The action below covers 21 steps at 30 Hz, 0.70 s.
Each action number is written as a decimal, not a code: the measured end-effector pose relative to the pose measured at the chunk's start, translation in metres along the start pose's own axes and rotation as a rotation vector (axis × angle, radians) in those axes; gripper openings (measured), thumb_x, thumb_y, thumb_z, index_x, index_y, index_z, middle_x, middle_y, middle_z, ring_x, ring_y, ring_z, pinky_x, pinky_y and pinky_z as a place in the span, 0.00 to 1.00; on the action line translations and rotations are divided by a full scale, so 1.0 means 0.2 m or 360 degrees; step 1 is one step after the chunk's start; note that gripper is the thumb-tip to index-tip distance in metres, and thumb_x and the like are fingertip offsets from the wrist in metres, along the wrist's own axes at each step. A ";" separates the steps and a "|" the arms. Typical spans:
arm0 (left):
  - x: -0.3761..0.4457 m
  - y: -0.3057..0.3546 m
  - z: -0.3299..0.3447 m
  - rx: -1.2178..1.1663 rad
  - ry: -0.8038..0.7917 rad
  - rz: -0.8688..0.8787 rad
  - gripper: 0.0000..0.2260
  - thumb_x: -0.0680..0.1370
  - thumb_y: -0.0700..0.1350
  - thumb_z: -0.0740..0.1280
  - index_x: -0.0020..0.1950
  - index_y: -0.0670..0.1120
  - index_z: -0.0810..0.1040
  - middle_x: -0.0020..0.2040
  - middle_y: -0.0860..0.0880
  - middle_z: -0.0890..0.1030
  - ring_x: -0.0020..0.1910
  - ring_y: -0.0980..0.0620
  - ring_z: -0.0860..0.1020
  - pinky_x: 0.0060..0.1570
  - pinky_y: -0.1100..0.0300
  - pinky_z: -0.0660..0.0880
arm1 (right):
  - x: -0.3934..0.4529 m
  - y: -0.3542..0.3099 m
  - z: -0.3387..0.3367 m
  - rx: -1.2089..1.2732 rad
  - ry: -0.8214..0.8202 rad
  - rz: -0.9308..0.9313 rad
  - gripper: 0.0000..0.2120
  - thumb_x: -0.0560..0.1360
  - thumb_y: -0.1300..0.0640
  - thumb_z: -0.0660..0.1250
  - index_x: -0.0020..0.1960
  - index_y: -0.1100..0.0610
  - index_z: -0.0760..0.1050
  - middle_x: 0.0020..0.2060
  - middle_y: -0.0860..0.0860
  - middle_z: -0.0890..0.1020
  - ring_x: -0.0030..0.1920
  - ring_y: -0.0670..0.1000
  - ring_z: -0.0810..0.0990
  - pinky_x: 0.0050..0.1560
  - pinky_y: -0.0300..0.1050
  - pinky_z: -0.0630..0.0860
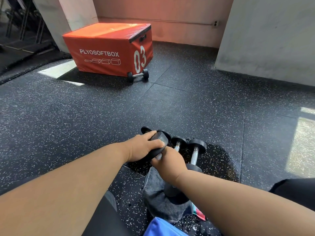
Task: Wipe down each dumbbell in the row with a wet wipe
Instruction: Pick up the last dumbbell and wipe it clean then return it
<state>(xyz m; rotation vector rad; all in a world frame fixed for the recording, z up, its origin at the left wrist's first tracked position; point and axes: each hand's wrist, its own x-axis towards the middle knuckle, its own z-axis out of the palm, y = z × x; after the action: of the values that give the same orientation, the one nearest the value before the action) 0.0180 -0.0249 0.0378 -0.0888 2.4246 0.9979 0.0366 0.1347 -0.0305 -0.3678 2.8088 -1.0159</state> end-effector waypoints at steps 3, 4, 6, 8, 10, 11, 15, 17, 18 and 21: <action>0.00 -0.02 -0.01 -0.0062 -0.0031 -0.0025 0.19 0.66 0.73 0.67 0.56 0.81 0.73 0.66 0.49 0.83 0.63 0.48 0.81 0.72 0.45 0.73 | 0.04 0.05 -0.01 0.0354 -0.0292 0.0070 0.12 0.74 0.44 0.70 0.46 0.52 0.77 0.30 0.47 0.78 0.29 0.47 0.72 0.34 0.44 0.71; 0.00 -0.02 -0.01 -0.0067 -0.0029 -0.0002 0.22 0.66 0.73 0.67 0.60 0.78 0.73 0.66 0.49 0.82 0.64 0.48 0.81 0.72 0.45 0.73 | 0.05 0.06 -0.03 0.0570 -0.0429 0.0107 0.12 0.74 0.45 0.71 0.48 0.54 0.79 0.30 0.47 0.78 0.29 0.49 0.72 0.34 0.45 0.71; 0.01 -0.03 -0.01 -0.0044 -0.0051 0.0061 0.35 0.66 0.73 0.67 0.74 0.71 0.71 0.70 0.49 0.80 0.66 0.48 0.79 0.74 0.45 0.71 | 0.07 0.10 -0.08 0.0915 -0.0735 0.0191 0.11 0.76 0.49 0.72 0.47 0.58 0.81 0.27 0.52 0.77 0.25 0.53 0.72 0.36 0.49 0.72; 0.03 -0.03 -0.02 0.0028 -0.0080 0.0071 0.44 0.65 0.74 0.67 0.81 0.67 0.66 0.74 0.48 0.77 0.69 0.47 0.77 0.75 0.44 0.70 | 0.07 0.13 -0.12 0.1055 -0.0989 0.0240 0.09 0.79 0.53 0.70 0.47 0.59 0.82 0.24 0.53 0.78 0.24 0.54 0.74 0.52 0.58 0.78; 0.03 -0.02 -0.02 0.0094 -0.0078 0.0049 0.46 0.65 0.76 0.66 0.83 0.68 0.62 0.77 0.46 0.72 0.71 0.45 0.74 0.76 0.43 0.68 | 0.08 0.17 -0.12 0.1105 -0.1115 0.0243 0.10 0.82 0.53 0.68 0.50 0.60 0.81 0.23 0.51 0.79 0.29 0.55 0.77 0.77 0.60 0.69; 0.02 -0.02 -0.02 0.0118 -0.0070 0.0043 0.47 0.64 0.76 0.65 0.83 0.68 0.61 0.78 0.45 0.70 0.72 0.44 0.73 0.76 0.43 0.68 | 0.08 0.17 -0.12 0.1105 -0.1132 0.0248 0.11 0.82 0.53 0.69 0.51 0.62 0.81 0.22 0.52 0.79 0.28 0.55 0.77 0.79 0.57 0.67; 0.04 -0.03 -0.02 0.0103 -0.0066 0.0048 0.47 0.64 0.76 0.65 0.83 0.68 0.62 0.76 0.46 0.71 0.72 0.43 0.74 0.76 0.44 0.68 | 0.08 0.10 -0.14 0.0644 -0.0814 0.0117 0.10 0.77 0.50 0.73 0.46 0.57 0.81 0.24 0.48 0.77 0.27 0.48 0.74 0.40 0.43 0.77; 0.06 -0.05 -0.01 0.0044 -0.0049 0.0041 0.45 0.65 0.76 0.67 0.82 0.68 0.64 0.74 0.47 0.76 0.68 0.46 0.77 0.74 0.45 0.70 | 0.07 0.04 -0.11 0.0279 -0.0493 -0.0021 0.09 0.76 0.49 0.72 0.42 0.54 0.78 0.28 0.47 0.78 0.30 0.49 0.76 0.35 0.45 0.77; 0.07 -0.06 -0.01 0.0027 -0.0045 0.0037 0.44 0.66 0.76 0.67 0.81 0.68 0.65 0.73 0.48 0.78 0.67 0.46 0.78 0.74 0.45 0.71 | 0.06 0.01 -0.09 0.0083 -0.0344 -0.0059 0.10 0.75 0.47 0.71 0.42 0.54 0.78 0.30 0.49 0.79 0.33 0.52 0.78 0.37 0.48 0.79; 0.08 -0.06 0.00 0.0016 -0.0036 0.0030 0.44 0.66 0.76 0.66 0.82 0.66 0.65 0.73 0.49 0.78 0.69 0.46 0.78 0.75 0.45 0.69 | 0.02 -0.02 0.00 -0.0123 -0.0032 0.0078 0.12 0.72 0.44 0.69 0.42 0.53 0.76 0.33 0.50 0.79 0.36 0.57 0.77 0.40 0.49 0.75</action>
<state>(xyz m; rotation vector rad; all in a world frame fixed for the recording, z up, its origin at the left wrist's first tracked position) 0.0072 -0.0318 0.0233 -0.0513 2.4140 0.9895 0.0335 0.1299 -0.0283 -0.3139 2.8303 -0.8910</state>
